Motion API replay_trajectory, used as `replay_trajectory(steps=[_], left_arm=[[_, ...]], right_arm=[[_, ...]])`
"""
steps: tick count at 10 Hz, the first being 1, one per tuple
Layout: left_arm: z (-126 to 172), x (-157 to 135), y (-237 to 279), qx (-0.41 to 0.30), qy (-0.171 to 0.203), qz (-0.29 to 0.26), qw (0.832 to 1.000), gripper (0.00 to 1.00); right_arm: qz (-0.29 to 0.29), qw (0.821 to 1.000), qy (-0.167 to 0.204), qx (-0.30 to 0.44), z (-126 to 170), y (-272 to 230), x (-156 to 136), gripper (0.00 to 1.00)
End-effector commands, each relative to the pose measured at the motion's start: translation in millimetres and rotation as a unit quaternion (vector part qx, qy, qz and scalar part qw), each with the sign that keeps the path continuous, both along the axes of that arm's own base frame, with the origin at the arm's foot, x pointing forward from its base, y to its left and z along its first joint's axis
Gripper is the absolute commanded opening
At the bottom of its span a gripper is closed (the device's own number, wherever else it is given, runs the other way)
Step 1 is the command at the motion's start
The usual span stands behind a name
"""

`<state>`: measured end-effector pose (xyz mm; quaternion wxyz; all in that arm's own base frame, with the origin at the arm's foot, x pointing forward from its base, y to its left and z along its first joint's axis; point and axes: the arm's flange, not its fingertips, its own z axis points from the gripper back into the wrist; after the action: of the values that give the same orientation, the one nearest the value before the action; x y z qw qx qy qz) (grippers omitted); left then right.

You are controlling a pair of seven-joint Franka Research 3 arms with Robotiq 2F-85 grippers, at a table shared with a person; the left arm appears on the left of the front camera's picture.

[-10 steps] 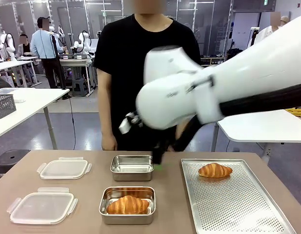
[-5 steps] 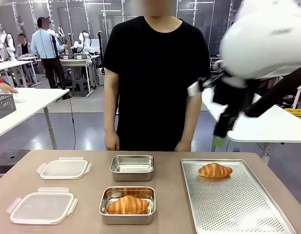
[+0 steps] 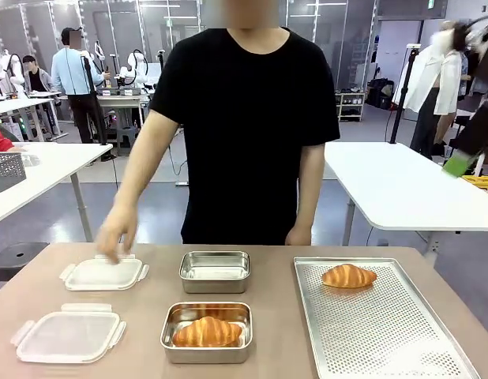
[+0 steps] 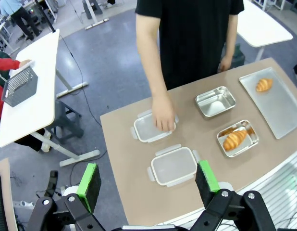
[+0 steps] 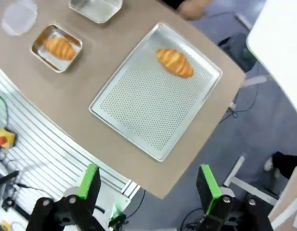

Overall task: Place the bread into the airtight container.
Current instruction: Pick up a Butter Roll and place it into an empty Airtight Container.

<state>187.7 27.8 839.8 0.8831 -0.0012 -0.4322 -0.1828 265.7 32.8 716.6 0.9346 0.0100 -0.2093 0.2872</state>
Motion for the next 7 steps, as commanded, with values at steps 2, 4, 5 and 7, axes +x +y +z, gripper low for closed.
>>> replay_trajectory(steps=[2,4,5,7], left_arm=[[1,1,0,0.001,0.000,0.000,1.000,1.00],[1,1,0,0.001,0.000,0.000,1.000,1.00],[1,1,0,0.001,0.000,0.000,1.000,1.00],[1,1,0,0.001,0.000,0.000,1.000,1.00]], right_arm=[[-0.024,0.999,-0.013,0.020,11,0,-16,1.00],[0.030,0.999,-0.008,0.005,-19,11,8,1.00],[0.072,0.997,0.003,-0.011,-46,15,32,1.00],[0.136,0.990,-0.011,-0.046,-102,25,81,1.00]])
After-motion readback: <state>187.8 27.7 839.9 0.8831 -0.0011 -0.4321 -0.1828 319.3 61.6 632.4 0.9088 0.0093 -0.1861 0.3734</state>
